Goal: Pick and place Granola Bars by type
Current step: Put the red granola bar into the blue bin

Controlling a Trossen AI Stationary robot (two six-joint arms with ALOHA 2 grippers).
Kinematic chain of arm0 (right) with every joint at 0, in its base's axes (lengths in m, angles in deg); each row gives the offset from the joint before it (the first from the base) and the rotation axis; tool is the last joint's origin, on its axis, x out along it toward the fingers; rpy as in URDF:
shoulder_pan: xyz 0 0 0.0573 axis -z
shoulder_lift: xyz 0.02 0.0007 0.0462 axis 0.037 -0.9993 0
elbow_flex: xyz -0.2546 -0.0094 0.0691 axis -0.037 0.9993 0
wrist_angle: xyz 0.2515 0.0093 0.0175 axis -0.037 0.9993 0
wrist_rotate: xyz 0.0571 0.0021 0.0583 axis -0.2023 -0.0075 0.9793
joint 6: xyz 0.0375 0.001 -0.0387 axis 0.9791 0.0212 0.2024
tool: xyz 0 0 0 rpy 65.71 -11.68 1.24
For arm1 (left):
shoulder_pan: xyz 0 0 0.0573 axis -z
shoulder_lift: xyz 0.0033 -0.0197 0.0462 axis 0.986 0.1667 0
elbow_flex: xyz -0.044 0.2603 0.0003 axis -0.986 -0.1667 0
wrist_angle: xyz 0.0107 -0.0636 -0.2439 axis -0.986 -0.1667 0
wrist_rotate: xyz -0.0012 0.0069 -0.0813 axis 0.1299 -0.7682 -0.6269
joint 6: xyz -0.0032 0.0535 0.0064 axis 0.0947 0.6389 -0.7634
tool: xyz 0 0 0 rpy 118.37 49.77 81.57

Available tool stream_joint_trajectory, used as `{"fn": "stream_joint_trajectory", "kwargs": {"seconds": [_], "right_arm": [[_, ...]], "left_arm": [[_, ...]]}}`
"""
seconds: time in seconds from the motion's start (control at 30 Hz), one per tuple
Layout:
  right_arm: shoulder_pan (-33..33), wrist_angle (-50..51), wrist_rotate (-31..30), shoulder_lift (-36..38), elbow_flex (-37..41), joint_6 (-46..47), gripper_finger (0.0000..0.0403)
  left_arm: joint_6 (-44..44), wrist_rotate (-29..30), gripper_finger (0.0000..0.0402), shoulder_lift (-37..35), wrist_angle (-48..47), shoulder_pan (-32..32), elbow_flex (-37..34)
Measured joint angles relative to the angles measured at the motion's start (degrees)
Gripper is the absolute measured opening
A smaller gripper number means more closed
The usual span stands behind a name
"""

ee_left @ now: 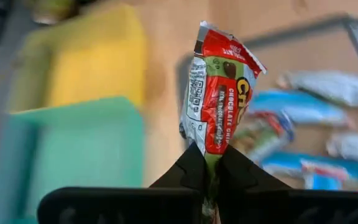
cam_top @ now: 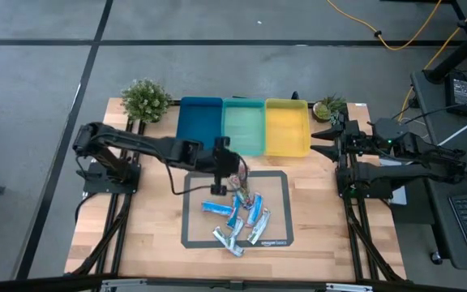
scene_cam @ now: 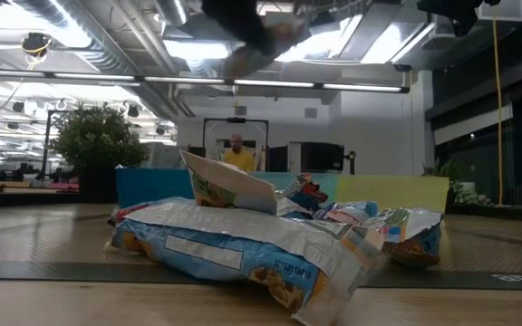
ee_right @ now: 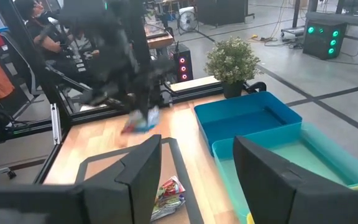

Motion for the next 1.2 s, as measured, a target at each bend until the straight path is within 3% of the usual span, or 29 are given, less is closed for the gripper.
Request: {"fn": "stream_joint_trajectory", "kwargs": {"seconds": [0.2,0.3,0.53,0.9,1.2], "right_arm": [[0.0,-0.01,-0.02,0.0,0.0,-2.8,0.02],[0.0,0.02,-0.02,0.0,0.0,-2.78,0.02],[0.0,0.83,-0.02,0.0,0.0,-2.76,0.02],[0.0,1.98,-0.02,0.0,0.0,-2.76,0.02],[0.0,1.96,-0.02,0.0,0.0,-0.9,0.02]], "left_arm": [[-0.59,10.79,0.0015,-3.81,-8.45,-4.07,8.0],[-3.53,12.24,0.0011,-5.76,-13.67,-7.61,12.45],[-10.79,7.18,0.0013,-9.12,-19.4,-15.42,15.14],[-11.37,-3.54,0.0012,-9.17,-21.49,-29.41,15.14],[-8.3,-4.19,0.0018,-6.42,-25.75,-36.41,15.14]]}}
